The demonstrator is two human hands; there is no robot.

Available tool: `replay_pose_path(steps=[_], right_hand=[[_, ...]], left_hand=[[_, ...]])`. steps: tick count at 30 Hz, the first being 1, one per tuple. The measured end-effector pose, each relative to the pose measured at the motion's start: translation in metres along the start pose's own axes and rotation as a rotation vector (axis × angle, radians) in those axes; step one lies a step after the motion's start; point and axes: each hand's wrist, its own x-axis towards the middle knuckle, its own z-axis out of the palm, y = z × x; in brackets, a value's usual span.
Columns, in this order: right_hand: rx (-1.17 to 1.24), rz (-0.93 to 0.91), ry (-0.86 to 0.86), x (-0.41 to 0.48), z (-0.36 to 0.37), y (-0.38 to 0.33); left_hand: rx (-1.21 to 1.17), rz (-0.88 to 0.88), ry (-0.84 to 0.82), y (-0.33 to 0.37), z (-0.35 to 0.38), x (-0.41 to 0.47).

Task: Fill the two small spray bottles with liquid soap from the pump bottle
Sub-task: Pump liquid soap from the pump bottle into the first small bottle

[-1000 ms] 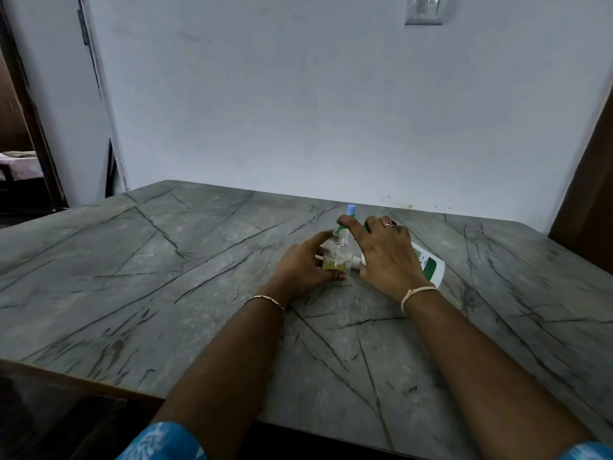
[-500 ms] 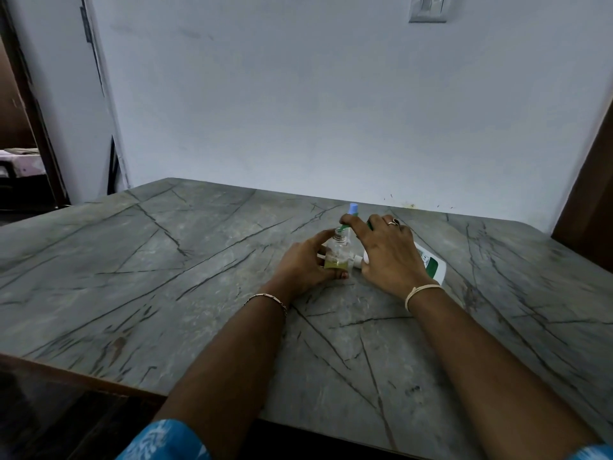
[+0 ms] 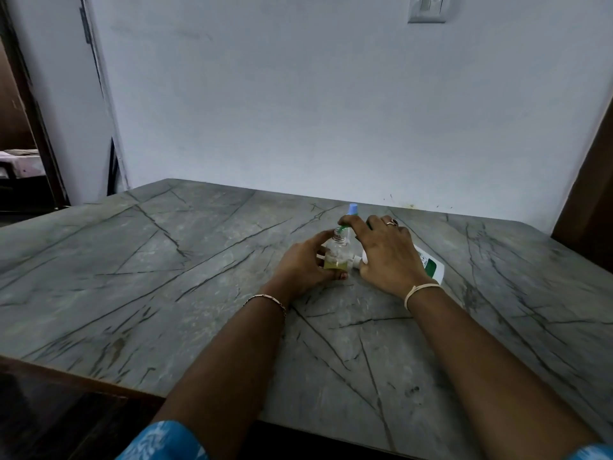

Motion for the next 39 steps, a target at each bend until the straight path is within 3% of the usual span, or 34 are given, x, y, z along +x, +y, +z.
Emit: replay_pose_path(steps=[39], right_hand=[[-0.018,0.01,0.005,-0.0032,-0.0012,-0.0024]], left_hand=[[-0.017,0.0,0.004,0.0033,-0.0019,-0.0025]])
